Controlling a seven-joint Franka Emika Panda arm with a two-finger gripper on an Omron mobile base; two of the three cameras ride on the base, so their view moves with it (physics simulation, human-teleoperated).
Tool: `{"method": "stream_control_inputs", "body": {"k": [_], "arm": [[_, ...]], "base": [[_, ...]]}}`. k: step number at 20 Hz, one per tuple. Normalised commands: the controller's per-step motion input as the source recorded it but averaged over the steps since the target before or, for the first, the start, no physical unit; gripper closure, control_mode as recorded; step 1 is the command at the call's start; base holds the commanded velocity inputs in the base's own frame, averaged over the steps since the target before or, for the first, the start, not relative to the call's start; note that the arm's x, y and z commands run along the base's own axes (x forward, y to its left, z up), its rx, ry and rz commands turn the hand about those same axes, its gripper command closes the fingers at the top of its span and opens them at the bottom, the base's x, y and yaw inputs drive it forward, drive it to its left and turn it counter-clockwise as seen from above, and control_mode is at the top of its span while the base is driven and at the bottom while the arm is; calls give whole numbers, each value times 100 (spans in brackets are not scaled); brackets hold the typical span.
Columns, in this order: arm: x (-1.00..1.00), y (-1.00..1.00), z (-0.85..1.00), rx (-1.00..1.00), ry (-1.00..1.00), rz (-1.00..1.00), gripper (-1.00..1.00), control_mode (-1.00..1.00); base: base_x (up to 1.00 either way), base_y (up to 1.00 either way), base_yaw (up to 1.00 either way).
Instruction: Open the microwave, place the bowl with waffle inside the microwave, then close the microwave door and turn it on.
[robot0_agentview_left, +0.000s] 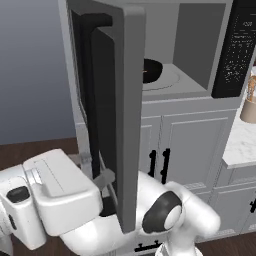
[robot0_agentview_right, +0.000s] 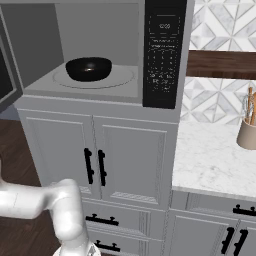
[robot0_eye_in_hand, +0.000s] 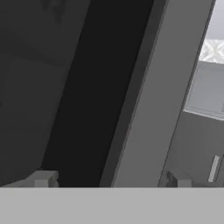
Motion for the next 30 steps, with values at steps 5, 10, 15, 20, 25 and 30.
{"method": "stream_control_inputs", "body": {"k": [5, 10, 15, 20, 25, 30], "arm": [[30, -38, 0, 1, 8, -7, -100, -100], [31, -45, 0, 2, 4, -5, -100, -100], [48, -77, 0, 7, 1, -4, -100, -100], [73, -99, 0, 21, -3, 0, -100, -100], [100, -100, 7, 14, -3, 1, -100, -100], [100, -100, 15, 12, -11, 3, -100, -100]], "base": [[0, 0, 0], [0, 0, 0], [0, 0, 0], [0, 0, 0], [0, 0, 0], [0, 0, 0]]}}
